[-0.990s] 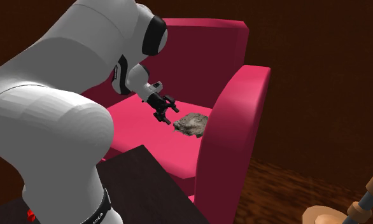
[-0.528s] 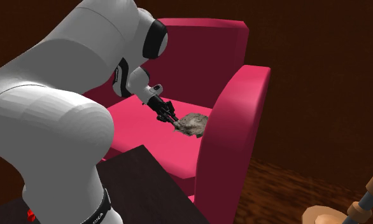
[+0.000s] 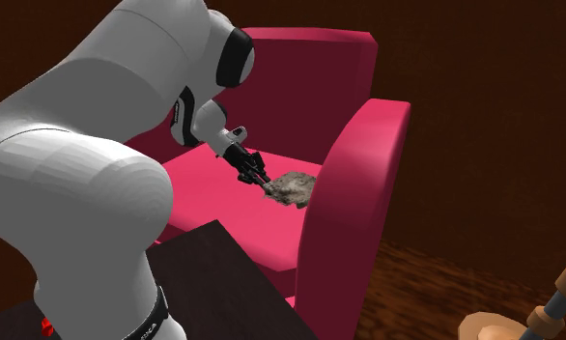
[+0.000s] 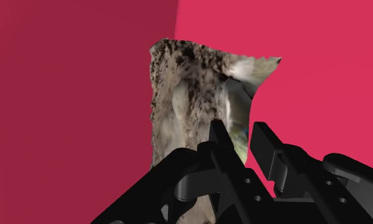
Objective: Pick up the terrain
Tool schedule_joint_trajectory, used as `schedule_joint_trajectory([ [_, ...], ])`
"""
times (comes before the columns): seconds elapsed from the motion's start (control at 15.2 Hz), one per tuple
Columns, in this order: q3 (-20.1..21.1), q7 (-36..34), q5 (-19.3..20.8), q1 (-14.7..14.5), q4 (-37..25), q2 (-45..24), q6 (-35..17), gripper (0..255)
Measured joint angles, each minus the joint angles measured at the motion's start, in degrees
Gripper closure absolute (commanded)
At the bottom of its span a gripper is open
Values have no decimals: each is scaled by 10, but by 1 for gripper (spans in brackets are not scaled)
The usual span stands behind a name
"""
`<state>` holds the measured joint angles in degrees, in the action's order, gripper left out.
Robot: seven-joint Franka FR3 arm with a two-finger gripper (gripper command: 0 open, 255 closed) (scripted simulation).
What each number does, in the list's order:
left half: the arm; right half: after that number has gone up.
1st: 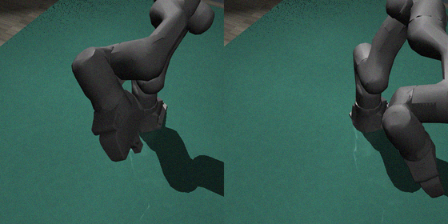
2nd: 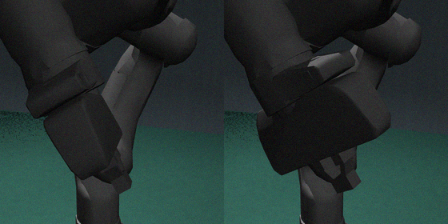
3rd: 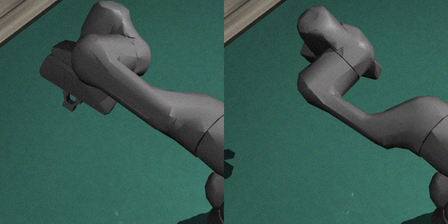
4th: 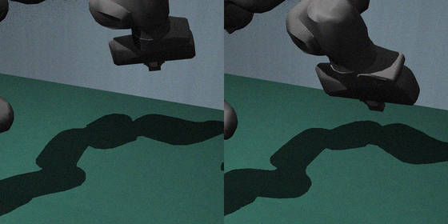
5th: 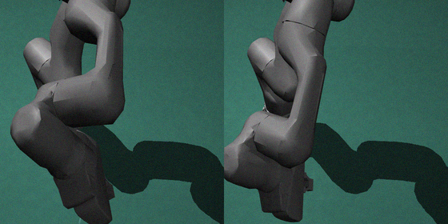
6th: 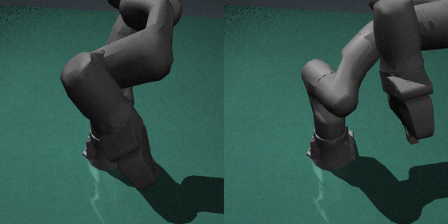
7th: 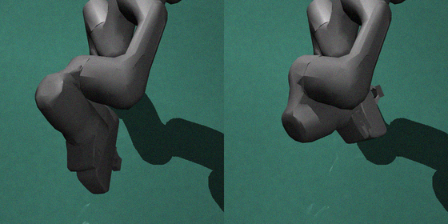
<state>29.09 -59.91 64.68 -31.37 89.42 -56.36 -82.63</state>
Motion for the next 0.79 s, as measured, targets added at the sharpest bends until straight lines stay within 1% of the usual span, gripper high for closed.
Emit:
schedule_joint_trajectory([
  [0.79, 22, 27, -22, 17, 35, 73, 25, 255],
])
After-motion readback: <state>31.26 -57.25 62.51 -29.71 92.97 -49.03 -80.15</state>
